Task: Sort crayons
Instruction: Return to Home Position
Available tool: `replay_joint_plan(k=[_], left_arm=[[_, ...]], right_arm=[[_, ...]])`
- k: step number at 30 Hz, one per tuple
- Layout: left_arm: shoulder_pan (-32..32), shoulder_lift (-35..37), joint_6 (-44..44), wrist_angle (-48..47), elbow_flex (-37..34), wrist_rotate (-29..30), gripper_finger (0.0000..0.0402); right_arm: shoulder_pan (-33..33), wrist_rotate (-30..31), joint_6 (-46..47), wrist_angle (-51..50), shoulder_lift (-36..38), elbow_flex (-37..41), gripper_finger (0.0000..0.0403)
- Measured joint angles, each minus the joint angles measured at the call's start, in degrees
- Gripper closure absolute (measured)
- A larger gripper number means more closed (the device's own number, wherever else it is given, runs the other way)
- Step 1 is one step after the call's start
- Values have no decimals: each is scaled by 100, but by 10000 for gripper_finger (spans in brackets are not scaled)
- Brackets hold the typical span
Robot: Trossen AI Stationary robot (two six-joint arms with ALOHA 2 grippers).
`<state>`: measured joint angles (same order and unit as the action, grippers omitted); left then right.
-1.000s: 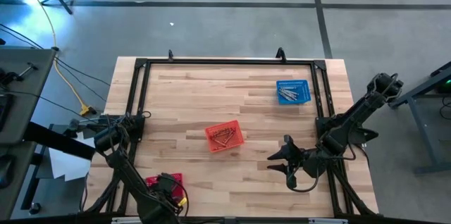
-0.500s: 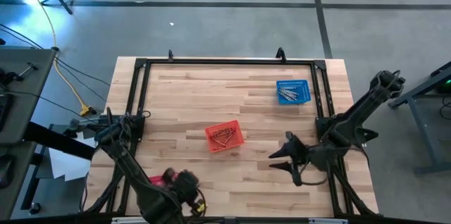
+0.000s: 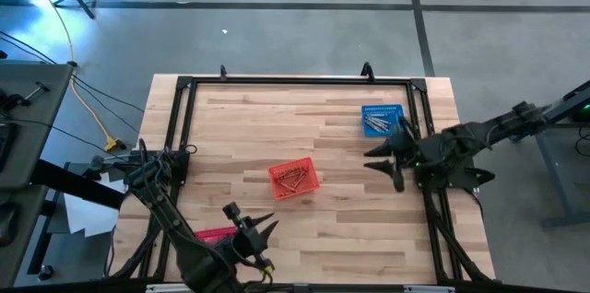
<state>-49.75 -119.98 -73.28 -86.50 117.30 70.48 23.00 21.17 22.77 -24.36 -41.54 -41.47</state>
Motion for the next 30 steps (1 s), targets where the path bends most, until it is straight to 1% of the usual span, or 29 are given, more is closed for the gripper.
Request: replay_joint_plan(k=[3, 5, 7, 11, 13, 19, 26, 30], left_arm=[[79, 0, -40, -126, 0, 7, 323], [118, 0, -39, -136, -32, 9, 322], [141, -2, -52, -185, -37, -8, 321], [141, -2, -59, -212, -37, -79, 322], [125, -2, -97, -214, -36, -81, 323], [89, -2, -194, -209, -37, -102, 321], [89, -2, -210, -212, -37, -133, 323], [93, -2, -212, -209, -37, -134, 323]], right_arm=[[-500, -440, -322, 46, 443, 289, 263], [-808, -612, -380, 270, 710, 599, 263], [-1073, -852, -396, 714, 963, 1005, 263], [-1520, -1730, -467, 1823, 1378, 1927, 263], [-1674, -2001, -413, 2345, 1516, 2307, 263], [-1992, -2156, -338, 3458, 1769, 3229, 263], [-2139, -2387, -12, 4663, 1840, 4091, 263], [-2159, -2385, -51, 4607, 1840, 4087, 263]])
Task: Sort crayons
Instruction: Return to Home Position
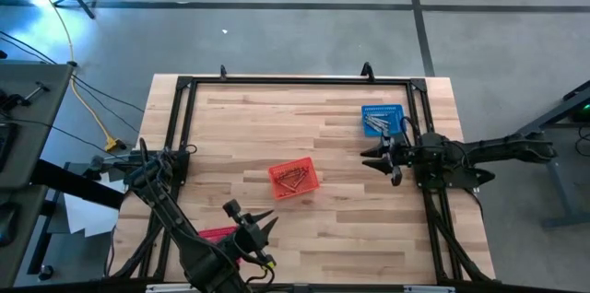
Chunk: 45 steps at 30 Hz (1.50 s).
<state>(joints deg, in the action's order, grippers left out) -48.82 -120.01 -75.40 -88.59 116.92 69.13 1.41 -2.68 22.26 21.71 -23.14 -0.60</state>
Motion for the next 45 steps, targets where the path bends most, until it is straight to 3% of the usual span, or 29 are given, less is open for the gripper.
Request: replay_joint_plan(k=[12, 22, 26, 30, 34, 38, 41, 45], left_arm=[[7, 0, 9, 164, 1, -265, 321], [52, 0, 1018, 1323, 1, -355, 321], [133, 0, 1860, 2209, 0, -723, 321], [268, -107, 3334, 3316, 2, -1308, 324], [410, -332, 5325, 4498, 0, -2309, 325], [601, -482, 7037, 5177, 2, -3783, 325], [779, -492, 7484, 5042, 0, -3991, 325], [1030, -249, 7319, 4470, -8, -4004, 325]], right_arm=[[0, 326, -162, -409, -12, -2, 263], [0, 328, -175, -522, -13, -2, 263], [0, 330, -175, -522, -13, -2, 263], [0, 330, -175, -522, -13, -2, 263], [0, 332, -175, -522, -13, -2, 263], [0, 334, -175, -522, -13, -2, 263], [0, 350, -175, -522, -15, -4, 263], [0, 348, -175, -525, -15, -4, 263]])
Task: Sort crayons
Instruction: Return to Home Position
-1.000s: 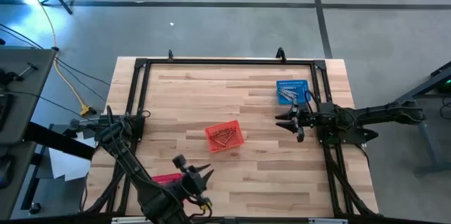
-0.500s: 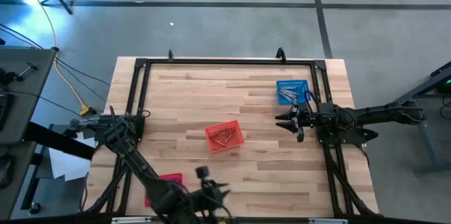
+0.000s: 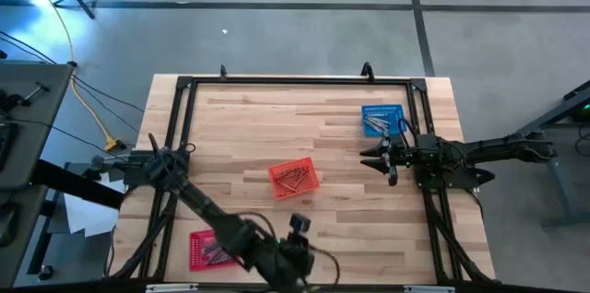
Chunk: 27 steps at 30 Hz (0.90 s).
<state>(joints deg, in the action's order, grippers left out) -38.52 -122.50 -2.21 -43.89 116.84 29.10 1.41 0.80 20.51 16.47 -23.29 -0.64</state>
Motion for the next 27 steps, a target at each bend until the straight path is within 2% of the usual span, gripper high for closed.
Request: replay_joint_plan(k=[2, 4, 6, 10, 14, 17, 19, 23, 27], left_arm=[[81, 323, -180, -84, -207, -6, 326], [144, 850, -288, 19, -770, -32, 326], [212, 1463, -448, 516, -1576, -103, 326], [294, 2897, -660, 1872, -3619, -120, 326], [291, 4170, -797, 2692, -5391, 363, 326], [290, 5015, -1162, 2886, -6445, 828, 326], [313, 5527, -1316, 2944, -7036, 915, 326], [498, 6427, -1281, 3475, -8031, 611, 326], [716, 6941, -976, 4651, -8875, 254, 326]], right_arm=[[0, 0, 0, 0, 0, 0, 263], [0, 0, 0, 0, 0, -2, 263], [0, -1, 0, -2, 0, -2, 263], [0, -2, 0, -7, 0, -2, 263], [0, -9, 0, -22, 0, -2, 263], [0, -26, -2, -56, 0, -2, 263], [0, -24, 0, -71, 0, -2, 263], [0, -24, 0, -81, 0, -2, 263], [0, -24, 0, -85, 0, -2, 263]])
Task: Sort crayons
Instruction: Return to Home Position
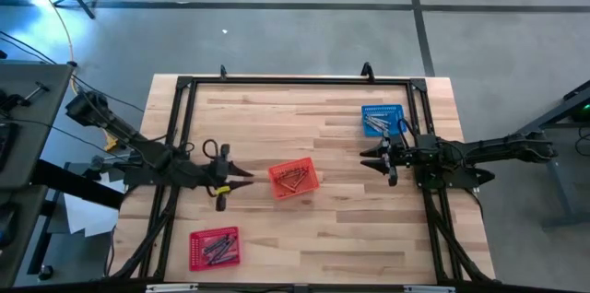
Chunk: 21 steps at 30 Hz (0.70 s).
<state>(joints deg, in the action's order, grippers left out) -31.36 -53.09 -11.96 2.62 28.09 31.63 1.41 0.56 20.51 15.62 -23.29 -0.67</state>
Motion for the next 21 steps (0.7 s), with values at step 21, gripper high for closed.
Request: replay_joint_plan(k=[21], left_arm=[[741, 1695, 21, 1307, -1800, -565, 326]], right_arm=[[1, 4, 0, -31, 0, 0, 263]])
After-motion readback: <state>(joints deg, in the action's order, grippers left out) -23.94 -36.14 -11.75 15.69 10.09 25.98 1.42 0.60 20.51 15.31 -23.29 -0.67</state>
